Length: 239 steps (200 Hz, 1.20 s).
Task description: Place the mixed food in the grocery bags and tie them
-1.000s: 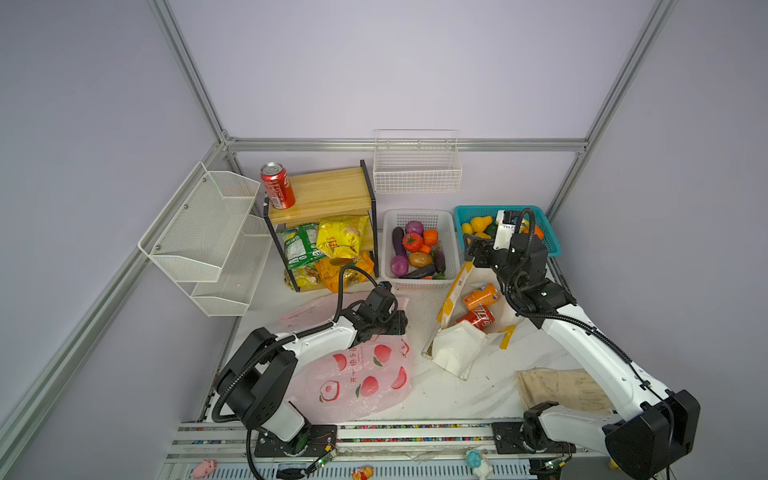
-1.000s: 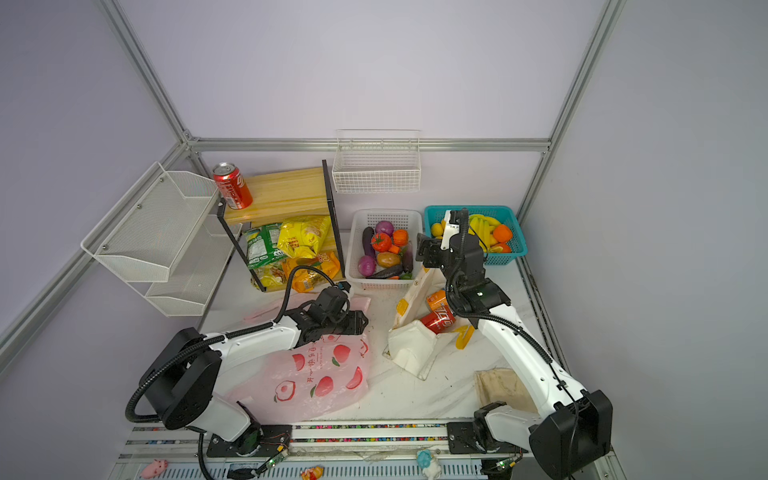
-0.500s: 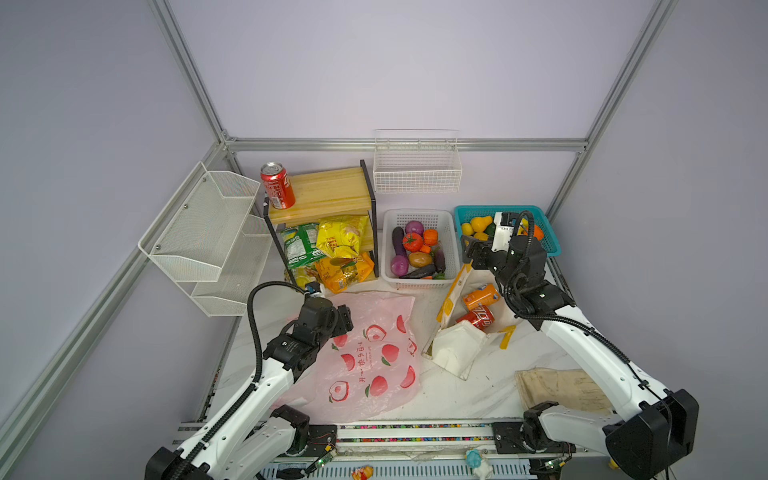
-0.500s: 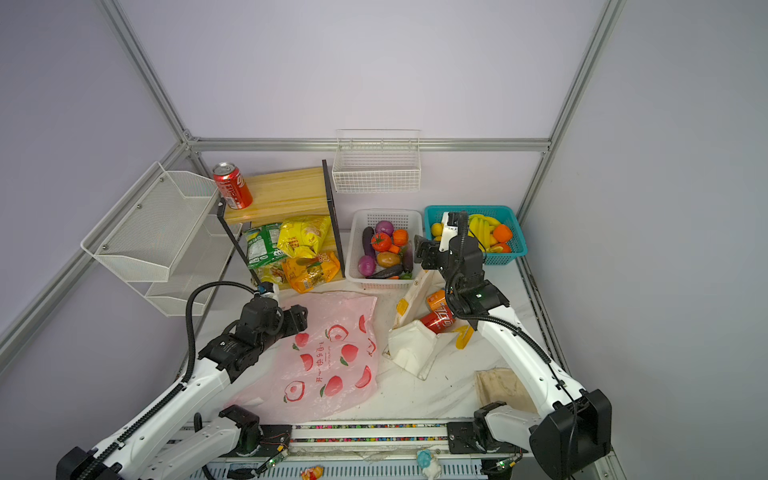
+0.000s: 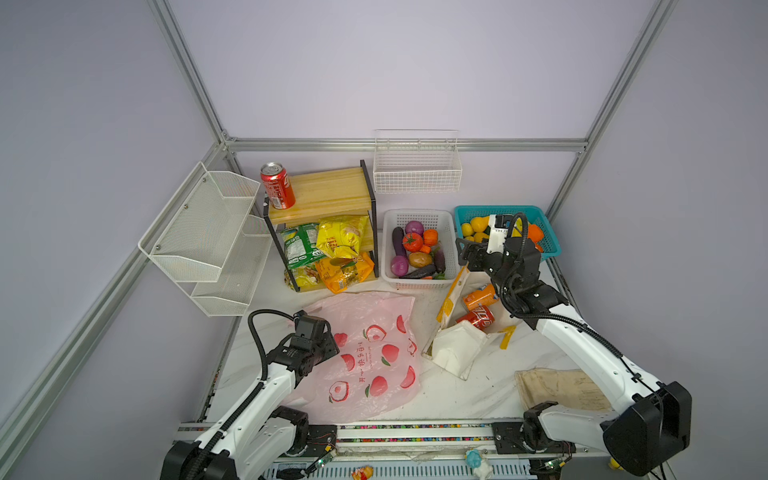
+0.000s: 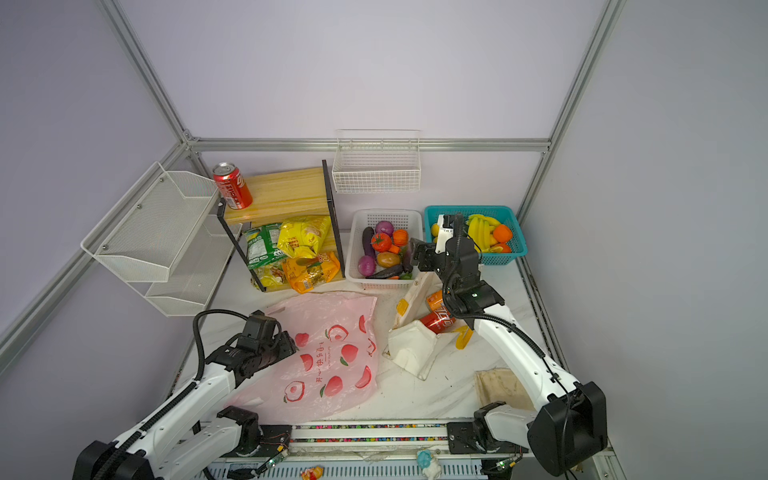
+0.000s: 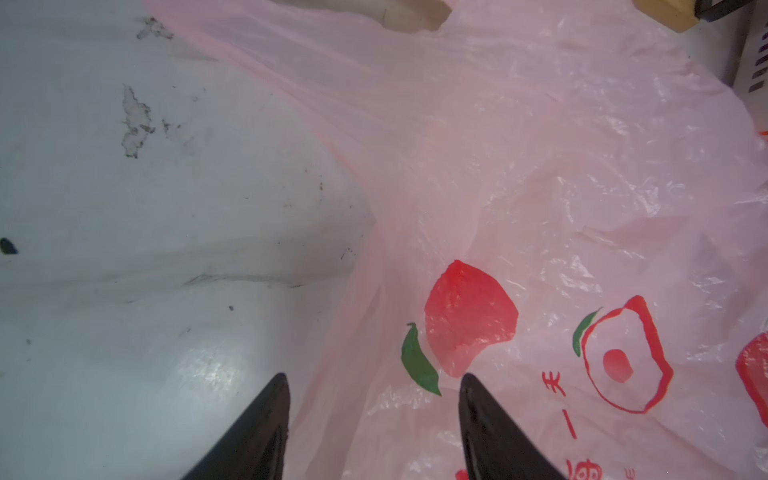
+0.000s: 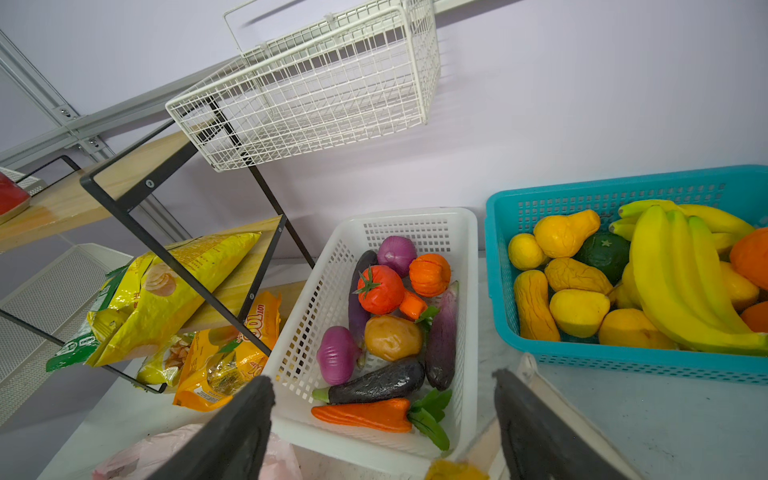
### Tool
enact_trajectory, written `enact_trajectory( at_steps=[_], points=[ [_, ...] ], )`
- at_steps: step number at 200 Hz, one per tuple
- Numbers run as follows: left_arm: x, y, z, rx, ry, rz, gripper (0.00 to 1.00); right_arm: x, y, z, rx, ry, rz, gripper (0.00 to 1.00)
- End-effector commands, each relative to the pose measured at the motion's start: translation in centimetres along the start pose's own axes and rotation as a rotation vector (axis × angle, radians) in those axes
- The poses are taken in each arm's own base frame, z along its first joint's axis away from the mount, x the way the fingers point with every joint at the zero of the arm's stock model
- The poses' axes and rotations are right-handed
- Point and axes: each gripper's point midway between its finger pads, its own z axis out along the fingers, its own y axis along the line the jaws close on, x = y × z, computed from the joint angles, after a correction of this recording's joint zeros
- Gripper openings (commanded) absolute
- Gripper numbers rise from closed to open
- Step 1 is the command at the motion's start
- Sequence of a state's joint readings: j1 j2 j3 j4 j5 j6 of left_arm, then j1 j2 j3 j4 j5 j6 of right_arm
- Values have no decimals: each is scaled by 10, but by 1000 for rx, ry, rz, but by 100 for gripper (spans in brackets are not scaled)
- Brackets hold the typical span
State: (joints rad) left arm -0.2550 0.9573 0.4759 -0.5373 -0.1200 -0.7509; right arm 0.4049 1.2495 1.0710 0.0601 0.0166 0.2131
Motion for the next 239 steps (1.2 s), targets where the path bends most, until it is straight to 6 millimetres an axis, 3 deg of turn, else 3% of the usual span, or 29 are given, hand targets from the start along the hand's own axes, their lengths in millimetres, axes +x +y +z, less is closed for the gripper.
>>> enact_trajectory(
  at_steps=[1,65,85,97,114,131,150,182,225,239],
  points=[
    [3,-4,9,33,5,-17,52,-1,5,2,-23,-15,4,85],
    [4,-20,21,92,40,7,15,-2,5,0,-20,-14,6,85],
    [-1,-38,13,181,35,13,0,-3,5,0,-23,-12,10,85],
    [-5,-56,1,275,31,13,0,-3,7,0,-28,-11,11,84],
    [-16,-85,-26,420,8,23,0,-7,10,0,-37,-12,10,84],
    [-35,-113,-66,574,-59,16,0,-11,18,-2,-60,-12,5,84],
    [-62,-129,-112,677,-194,55,0,-16,32,-3,-97,-12,-5,84],
    [-111,-119,-169,539,-427,196,0,-21,48,-4,-120,-16,-15,84],
    [-141,-105,-233,337,-490,426,0,-24,46,-12,-96,-29,-33,84],
    [-154,-93,-262,249,-547,481,0,-26,44,-15,-87,-37,-35,84]
  ],
)
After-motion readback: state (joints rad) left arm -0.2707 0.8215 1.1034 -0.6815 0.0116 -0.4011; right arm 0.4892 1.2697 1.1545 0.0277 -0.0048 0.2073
